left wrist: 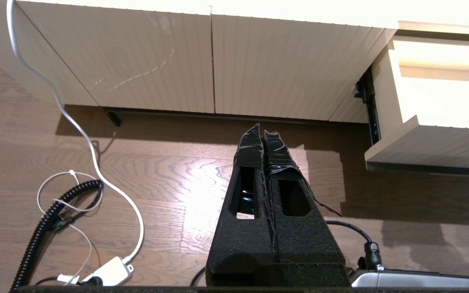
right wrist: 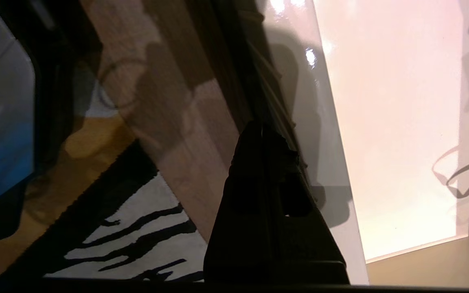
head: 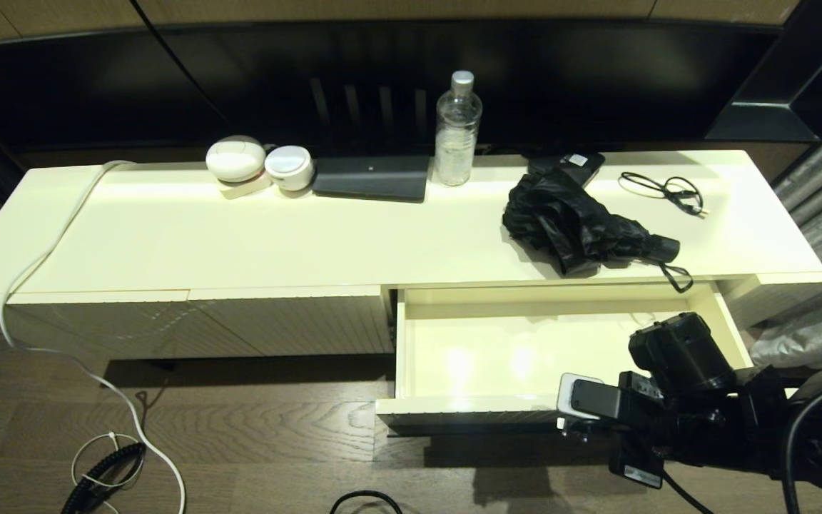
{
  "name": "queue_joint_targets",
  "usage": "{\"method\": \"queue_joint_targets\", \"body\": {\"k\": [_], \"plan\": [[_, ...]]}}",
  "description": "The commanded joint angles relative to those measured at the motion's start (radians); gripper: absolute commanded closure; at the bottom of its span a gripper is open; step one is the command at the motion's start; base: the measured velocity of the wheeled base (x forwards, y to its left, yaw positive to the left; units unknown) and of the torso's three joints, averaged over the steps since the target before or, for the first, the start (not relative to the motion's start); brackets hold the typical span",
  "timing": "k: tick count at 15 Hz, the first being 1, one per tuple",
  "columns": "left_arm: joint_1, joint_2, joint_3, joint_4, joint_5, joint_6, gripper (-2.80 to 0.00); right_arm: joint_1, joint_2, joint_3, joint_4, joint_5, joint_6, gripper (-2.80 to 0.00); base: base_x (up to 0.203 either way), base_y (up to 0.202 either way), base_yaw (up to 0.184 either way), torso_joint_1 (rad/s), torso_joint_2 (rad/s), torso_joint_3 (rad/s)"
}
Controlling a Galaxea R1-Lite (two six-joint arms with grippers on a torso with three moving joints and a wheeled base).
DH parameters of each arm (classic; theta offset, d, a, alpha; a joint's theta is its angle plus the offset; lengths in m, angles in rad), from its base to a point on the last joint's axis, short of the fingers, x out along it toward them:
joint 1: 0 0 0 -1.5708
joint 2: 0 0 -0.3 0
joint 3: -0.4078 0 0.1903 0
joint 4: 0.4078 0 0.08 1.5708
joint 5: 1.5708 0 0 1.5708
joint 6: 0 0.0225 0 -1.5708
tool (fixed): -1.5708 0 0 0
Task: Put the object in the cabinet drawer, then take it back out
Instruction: Close the drawer
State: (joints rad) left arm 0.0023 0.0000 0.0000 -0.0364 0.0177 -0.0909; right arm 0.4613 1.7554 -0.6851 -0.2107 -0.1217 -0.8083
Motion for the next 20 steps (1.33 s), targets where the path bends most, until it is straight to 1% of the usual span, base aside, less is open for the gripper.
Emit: {"method": "queue_joint_targets", "body": {"k": [1,5,10,14,16,20], "plan": [[-0.001,-0.002,0.0,0.0,0.001,-0.001,0.0,-0.001,0.071,0.001,-0.052,-0.042,-0.004,0.0,0.0,0.0,0.0,0.0,0.0,0.0],[0.001,-0.002,0.0,0.0,0.001,-0.001,0.0,-0.004,0.093,-0.011,-0.135,-0.131,-0.003,0.0,0.0,0.0,0.0,0.0,0.0,0.0],[0.001,-0.002,0.0,0.0,0.001,-0.001,0.0,-0.004,0.127,-0.028,-0.234,-0.192,-0.002,0.0,0.0,0.0,0.0,0.0,0.0,0.0],[0.001,-0.002,0.0,0.0,0.001,-0.001,0.0,-0.005,0.139,-0.068,-0.264,-0.23,-0.001,0.0,0.0,0.0,0.0,0.0,0.0,0.0],[0.001,-0.002,0.0,0.0,0.001,-0.001,0.0,-0.008,0.153,-0.096,-0.286,-0.235,0.0,0.0,0.0,0.0,0.0,0.0,0.0,0.0],[0.001,-0.002,0.0,0.0,0.001,-0.001,0.0,-0.014,0.198,-0.174,-0.32,-0.268,0.039,0.0,0.0,0.0,0.0,0.0,0.0,0.0]]}}
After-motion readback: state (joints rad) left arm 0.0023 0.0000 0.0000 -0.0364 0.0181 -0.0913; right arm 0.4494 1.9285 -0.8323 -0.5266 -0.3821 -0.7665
